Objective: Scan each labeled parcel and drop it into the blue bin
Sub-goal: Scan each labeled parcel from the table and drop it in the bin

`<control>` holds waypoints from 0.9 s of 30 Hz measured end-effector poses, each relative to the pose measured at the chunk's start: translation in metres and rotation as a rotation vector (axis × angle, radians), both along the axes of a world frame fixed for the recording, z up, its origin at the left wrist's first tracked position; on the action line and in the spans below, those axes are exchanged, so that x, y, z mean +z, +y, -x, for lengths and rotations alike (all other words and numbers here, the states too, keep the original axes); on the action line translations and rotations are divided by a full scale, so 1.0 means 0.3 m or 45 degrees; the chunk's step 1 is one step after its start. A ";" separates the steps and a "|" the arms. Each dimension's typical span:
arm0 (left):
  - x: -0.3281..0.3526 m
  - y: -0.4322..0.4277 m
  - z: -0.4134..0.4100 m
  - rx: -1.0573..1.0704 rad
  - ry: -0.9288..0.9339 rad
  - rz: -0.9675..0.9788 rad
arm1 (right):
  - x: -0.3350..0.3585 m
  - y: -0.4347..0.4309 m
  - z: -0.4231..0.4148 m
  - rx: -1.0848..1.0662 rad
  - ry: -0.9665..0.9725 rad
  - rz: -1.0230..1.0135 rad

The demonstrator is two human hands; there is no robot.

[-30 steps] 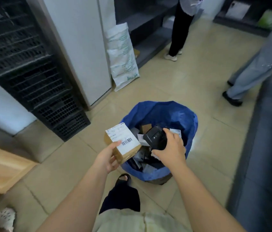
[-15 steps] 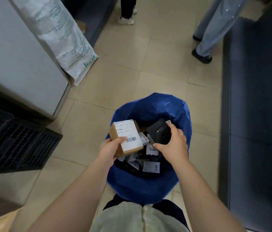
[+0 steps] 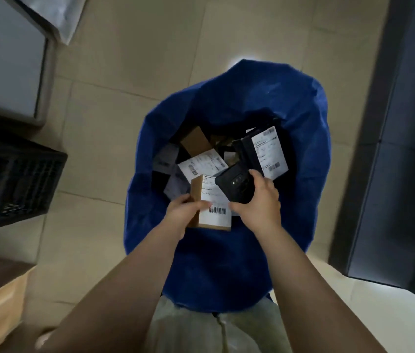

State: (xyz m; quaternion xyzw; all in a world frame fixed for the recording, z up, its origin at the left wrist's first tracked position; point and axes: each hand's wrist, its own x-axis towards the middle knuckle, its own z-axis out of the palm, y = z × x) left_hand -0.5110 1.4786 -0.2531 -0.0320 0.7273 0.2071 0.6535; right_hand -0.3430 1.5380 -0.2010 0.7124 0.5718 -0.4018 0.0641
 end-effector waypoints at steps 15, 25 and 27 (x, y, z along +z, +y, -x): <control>-0.493 -0.022 -0.093 -0.238 0.193 0.039 | -0.443 -0.015 -0.010 -0.005 0.000 0.114; -0.203 0.067 -0.028 -1.032 0.709 -0.266 | -0.207 0.009 0.023 0.114 -0.079 0.049; -0.065 0.108 -0.004 -1.211 0.849 -0.352 | -0.101 0.020 0.037 0.143 -0.089 0.004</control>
